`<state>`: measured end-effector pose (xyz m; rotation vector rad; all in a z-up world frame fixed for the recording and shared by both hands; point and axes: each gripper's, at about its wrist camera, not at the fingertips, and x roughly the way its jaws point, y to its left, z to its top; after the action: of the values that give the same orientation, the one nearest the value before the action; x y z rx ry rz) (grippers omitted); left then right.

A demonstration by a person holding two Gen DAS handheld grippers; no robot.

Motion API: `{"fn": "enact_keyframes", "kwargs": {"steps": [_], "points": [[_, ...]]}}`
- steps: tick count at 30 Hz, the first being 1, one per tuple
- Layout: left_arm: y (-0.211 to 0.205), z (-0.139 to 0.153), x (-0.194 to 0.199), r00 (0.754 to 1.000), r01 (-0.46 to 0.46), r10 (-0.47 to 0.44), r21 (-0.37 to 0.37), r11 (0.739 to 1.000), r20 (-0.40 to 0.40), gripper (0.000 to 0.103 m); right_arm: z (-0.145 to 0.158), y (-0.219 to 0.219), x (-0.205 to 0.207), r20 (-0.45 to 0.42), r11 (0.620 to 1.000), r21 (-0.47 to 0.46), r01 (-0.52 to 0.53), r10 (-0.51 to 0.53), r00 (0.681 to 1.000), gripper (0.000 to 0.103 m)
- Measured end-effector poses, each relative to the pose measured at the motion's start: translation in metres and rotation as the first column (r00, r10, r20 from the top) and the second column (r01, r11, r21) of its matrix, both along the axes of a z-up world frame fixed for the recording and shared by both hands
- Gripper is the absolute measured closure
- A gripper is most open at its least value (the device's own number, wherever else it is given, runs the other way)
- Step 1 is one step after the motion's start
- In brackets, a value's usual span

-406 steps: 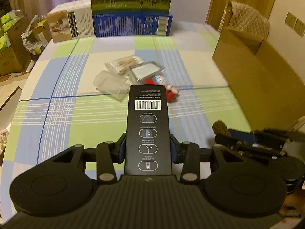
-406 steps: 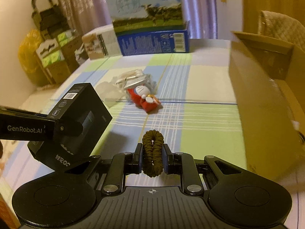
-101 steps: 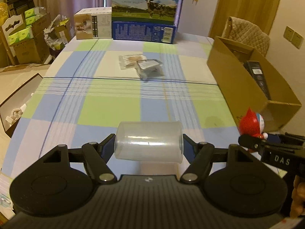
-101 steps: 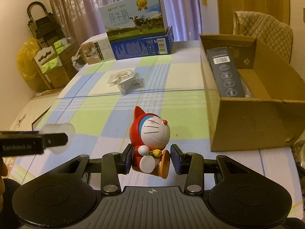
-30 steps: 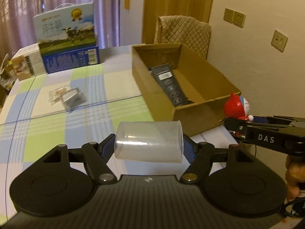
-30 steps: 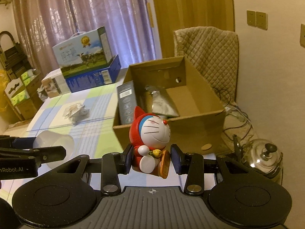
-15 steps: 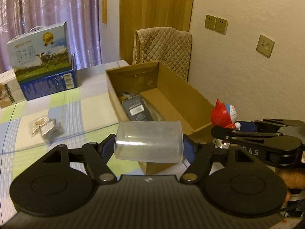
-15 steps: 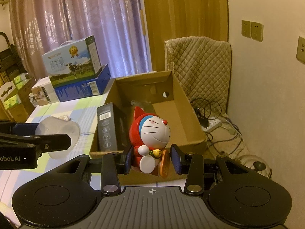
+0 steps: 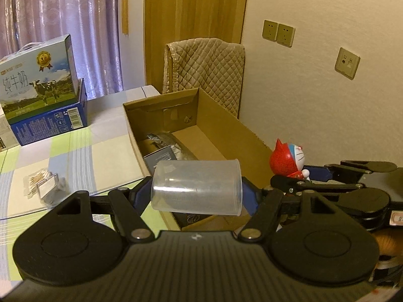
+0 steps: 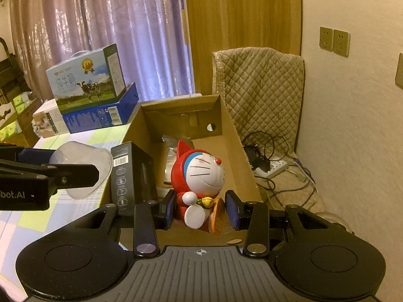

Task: Organize objects
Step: 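Lower the cup and figure with both tools into the cardboard box, then open the left tool to drop the cup into the box while the right tool holds the figure there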

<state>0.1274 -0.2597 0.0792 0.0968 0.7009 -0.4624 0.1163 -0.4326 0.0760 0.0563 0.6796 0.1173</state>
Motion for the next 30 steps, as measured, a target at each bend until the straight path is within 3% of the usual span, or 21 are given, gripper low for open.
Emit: {"fn": "enact_keyframes", "kwargs": {"steps": [18,30], "points": [[-0.019,-0.008,0.055,0.998,0.025,-0.027,-0.029,0.999,-0.057,0.035,-0.011,-0.014,0.036,-0.012,1.0,-0.002,-0.005,0.005,1.0,0.064],[-0.04,-0.022,0.079,0.995,0.066,-0.067,-0.006,0.998,-0.078,0.033,-0.018,-0.026,0.049,-0.027,1.0,0.005,0.013,-0.013,1.0,0.064]]}}
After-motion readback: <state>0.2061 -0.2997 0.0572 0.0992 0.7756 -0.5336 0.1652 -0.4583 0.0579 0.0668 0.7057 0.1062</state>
